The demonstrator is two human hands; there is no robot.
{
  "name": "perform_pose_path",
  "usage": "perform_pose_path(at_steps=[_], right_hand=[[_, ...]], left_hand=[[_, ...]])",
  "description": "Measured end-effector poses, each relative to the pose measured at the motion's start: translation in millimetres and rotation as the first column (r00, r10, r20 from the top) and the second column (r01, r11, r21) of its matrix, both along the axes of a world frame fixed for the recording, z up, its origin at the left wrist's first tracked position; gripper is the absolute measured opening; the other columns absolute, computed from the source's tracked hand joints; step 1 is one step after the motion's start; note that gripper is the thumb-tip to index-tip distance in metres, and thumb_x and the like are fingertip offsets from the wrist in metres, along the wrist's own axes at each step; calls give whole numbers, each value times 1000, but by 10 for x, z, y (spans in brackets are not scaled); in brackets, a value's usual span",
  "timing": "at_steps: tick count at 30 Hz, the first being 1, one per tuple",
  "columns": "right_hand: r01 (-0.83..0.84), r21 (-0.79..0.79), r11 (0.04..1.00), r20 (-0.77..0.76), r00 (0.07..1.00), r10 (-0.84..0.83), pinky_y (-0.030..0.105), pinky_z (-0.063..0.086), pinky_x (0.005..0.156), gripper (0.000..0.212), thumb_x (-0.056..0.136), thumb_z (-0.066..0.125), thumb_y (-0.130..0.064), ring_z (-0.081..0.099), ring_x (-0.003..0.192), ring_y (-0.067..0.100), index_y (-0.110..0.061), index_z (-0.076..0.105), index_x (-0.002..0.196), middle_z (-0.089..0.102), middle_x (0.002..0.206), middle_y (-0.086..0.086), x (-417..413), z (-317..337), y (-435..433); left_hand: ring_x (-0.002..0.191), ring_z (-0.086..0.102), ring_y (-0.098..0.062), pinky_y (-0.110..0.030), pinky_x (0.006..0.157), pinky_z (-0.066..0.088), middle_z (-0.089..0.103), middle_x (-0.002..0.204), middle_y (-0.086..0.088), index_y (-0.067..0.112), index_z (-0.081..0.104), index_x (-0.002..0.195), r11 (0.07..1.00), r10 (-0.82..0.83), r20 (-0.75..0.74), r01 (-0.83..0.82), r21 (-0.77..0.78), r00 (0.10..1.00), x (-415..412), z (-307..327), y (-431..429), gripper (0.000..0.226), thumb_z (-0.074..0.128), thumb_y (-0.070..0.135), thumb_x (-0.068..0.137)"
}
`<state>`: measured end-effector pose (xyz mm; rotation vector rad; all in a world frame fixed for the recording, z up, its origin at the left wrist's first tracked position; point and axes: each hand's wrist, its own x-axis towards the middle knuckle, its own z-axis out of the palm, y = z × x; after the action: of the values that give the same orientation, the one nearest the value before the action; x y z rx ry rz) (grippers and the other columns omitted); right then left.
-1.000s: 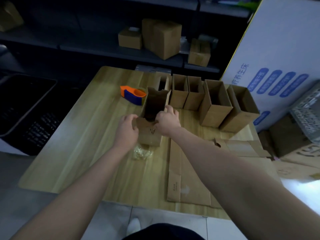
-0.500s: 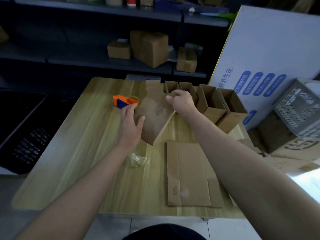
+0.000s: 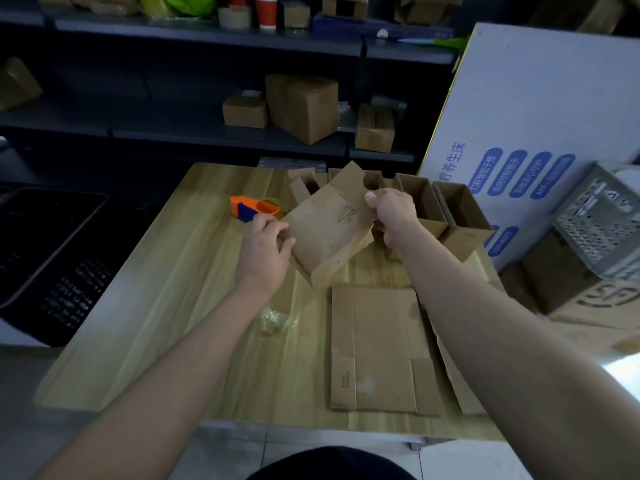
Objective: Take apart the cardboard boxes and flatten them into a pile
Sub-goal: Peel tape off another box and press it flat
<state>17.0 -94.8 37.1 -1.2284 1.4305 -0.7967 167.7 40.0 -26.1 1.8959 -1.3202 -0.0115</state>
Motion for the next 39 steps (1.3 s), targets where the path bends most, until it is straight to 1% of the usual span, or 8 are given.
perform_pose_path(at_steps=[4, 11, 16, 22, 25, 29, 36, 39], right_hand=[[8, 36, 999, -19, 1000, -7, 34, 45, 96, 32, 99, 50, -21, 52, 104, 24, -4, 51, 126, 56, 122, 11, -118, -48, 40], [60, 107, 992, 17, 998, -62, 34, 44, 78, 26, 95, 57, -19, 55, 91, 22, -7, 53, 118, 59, 100, 6, -280, -85, 61], [47, 102, 994, 37, 998, -51, 37, 45, 82, 28, 96, 52, -10, 55, 105, 30, -2, 55, 122, 58, 115, 15, -438, -56, 12], [45, 162, 986, 126, 990, -65, 37, 42, 91, 39, 93, 58, -28, 54, 94, 21, -9, 52, 127, 58, 101, 4, -660, -206, 43], [-108, 105, 989, 37, 994, 105, 41, 45, 99, 60, 84, 63, -52, 59, 108, 24, -12, 56, 128, 65, 112, 1, -795, -250, 29], [-366, 128, 922, -97, 920, 379, 38, 39, 103, 60, 82, 62, -58, 56, 108, 17, -14, 54, 123, 61, 110, -4, -1021, -283, 85], [-489, 66, 870, -84, 866, 493, 43, 50, 97, 30, 85, 69, -26, 65, 103, 25, -10, 63, 111, 68, 110, 8, -1034, -224, 120], [-409, 7, 913, -97, 908, 408, 41, 55, 86, 30, 89, 65, -29, 66, 98, 25, -12, 62, 114, 67, 108, 8, -947, -153, 130]], left_hand=[[110, 47, -19, -21, 90, 37, 52, 113, -4, 6, 61, 111, 996, -10, -4, 11, 88, 1000, -132, 4, 10, 27, 62, 22, 90], [144, -1, -20, -47, 116, 21, -17, 152, 16, 38, 11, 145, 868, -175, -381, 325, 376, 908, -271, -86, -69, 116, 85, 47, 57], [133, 30, -13, -33, 105, 37, 21, 150, 1, 40, 0, 147, 921, -263, -813, 386, -52, 519, -223, -133, -126, 118, 82, 10, 68], [117, 49, -22, -44, 95, 46, 42, 136, -4, 40, 19, 140, 947, -164, -835, 321, 15, 525, -279, -199, -227, 105, 80, 48, 55], [103, 62, -28, -42, 72, 55, 59, 124, -11, 23, 43, 129, 970, 69, -960, 207, 128, 271, -240, -209, -269, 84, 71, 62, 60], [100, 55, -39, -57, 84, 47, 58, 109, -18, 17, 53, 114, 924, 362, -928, 163, 345, -89, -153, -200, -263, 67, 67, 64, 67], [112, 47, -39, -58, 91, 45, 49, 127, -11, 17, 51, 126, 918, 373, -927, 161, 363, -36, -247, -205, -256, 61, 56, 58, 81], [102, 53, -26, -38, 88, 47, 58, 109, -5, 17, 58, 111, 944, 319, -894, -23, 328, 315, -376, -52, -244, 35, 58, 42, 88]])
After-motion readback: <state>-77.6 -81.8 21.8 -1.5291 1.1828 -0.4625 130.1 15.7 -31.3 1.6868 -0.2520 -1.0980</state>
